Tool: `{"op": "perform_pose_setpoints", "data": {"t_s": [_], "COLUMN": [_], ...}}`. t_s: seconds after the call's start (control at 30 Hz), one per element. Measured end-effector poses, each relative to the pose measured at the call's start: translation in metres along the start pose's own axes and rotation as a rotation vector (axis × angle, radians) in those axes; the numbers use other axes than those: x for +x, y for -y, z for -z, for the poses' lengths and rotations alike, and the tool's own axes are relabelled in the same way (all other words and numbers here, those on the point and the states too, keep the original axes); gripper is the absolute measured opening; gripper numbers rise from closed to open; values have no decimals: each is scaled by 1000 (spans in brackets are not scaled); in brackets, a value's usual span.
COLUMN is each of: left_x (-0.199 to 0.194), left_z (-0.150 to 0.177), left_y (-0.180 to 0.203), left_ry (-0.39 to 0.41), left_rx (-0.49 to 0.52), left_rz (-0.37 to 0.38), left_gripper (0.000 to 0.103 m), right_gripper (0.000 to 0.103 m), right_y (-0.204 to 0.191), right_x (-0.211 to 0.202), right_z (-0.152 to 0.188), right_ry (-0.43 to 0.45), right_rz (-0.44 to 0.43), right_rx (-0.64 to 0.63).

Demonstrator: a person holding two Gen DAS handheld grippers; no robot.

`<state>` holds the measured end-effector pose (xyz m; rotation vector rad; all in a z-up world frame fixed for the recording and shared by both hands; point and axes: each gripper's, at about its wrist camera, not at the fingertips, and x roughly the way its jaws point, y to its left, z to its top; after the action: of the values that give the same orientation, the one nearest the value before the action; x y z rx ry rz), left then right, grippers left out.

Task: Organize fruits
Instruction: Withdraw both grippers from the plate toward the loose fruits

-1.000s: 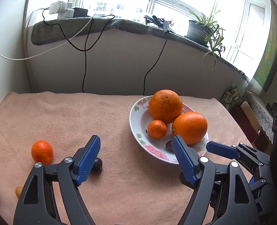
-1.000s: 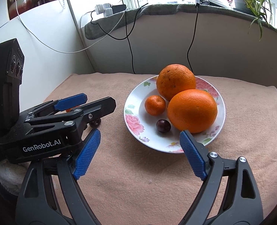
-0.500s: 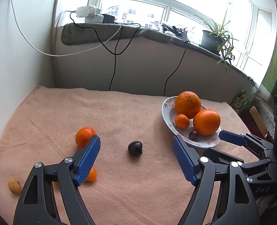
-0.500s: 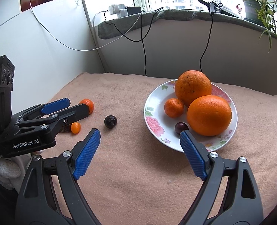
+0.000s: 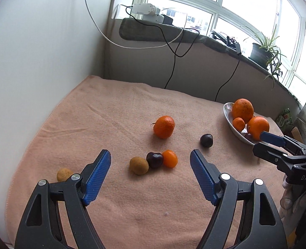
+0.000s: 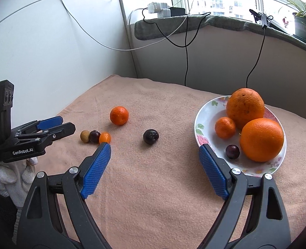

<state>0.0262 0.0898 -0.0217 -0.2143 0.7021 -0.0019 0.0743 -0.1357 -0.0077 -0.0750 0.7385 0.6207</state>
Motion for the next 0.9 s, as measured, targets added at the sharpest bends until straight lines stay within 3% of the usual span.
{"op": "perform_pose_setpoints", "data": {"t_s": [0.1,0.17,0.4,0.7,0.9], "left_x": [2,5,20,38,42], "left_z": [8,11,16,14,11], "left_y": [-13,-18,-21,-27,-29], "left_ry": [-17,-28,-65,-102,-112], "left_rx": [-32,-41,-32,-31,-32], "left_rz": [-9,-16,-7,9,28], "left_gripper": [79,78,60,50,46], "right_gripper": [87,77,68,52,51], "right_y": [-7,-10,-15,-16,-15], "right_x": [12,22,50,83,94], "right_z": [-1,-2,-4,-8,-10], "right_ry": [-18,-42,-81,-128,-148], "right_rz": [-9,-12,8,37,43], "right_rx": [-4,-6,4,3,4]}}
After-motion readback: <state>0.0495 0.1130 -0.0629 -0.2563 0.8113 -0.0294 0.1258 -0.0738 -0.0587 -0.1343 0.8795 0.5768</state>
